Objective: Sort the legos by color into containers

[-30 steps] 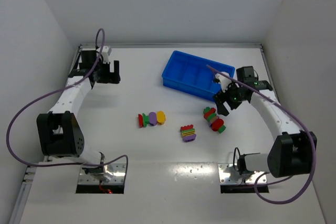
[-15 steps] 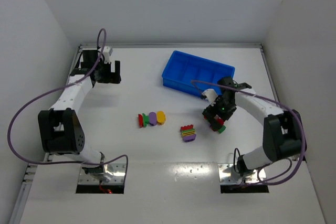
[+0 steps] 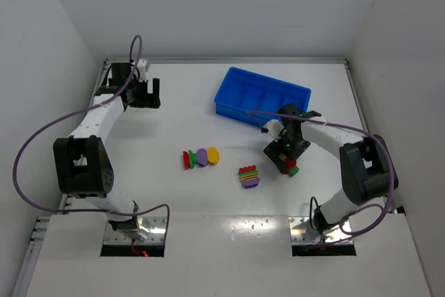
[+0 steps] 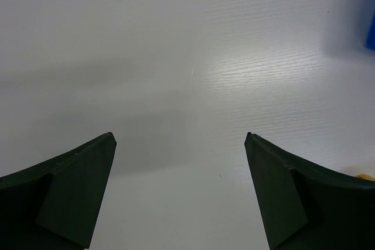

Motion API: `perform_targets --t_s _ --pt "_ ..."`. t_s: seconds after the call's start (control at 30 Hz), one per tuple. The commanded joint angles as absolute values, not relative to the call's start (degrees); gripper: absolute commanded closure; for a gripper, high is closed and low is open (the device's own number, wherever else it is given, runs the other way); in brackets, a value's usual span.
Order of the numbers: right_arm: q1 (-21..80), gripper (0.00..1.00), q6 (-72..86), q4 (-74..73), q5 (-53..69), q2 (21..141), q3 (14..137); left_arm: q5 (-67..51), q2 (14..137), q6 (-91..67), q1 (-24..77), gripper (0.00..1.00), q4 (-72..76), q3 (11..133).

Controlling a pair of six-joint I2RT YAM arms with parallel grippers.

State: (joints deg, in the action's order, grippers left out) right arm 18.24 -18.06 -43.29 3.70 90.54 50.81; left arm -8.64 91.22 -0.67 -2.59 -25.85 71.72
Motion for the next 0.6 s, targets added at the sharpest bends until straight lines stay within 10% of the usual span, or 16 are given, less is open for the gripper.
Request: perform_targets --t_s 0.0,0.3,0.57 --pt "19.2 0.01 -14.5 -40.3 -0.2 92.6 50.8 -8.4 91.7 -0.9 -2.2 0.01 -25.1 74.5" --pt "20.2 0.02 -12.7 -40.4 -0.2 95.8 52.8 -7.4 92.7 -0.4 -2.2 0.01 -25.7 75.8" --pt "20.7 0.47 -11.6 -39.3 -2.5 95.3 51.8 -7.4 93.3 -0.4 -2.2 0.01 -25.7 75.8"
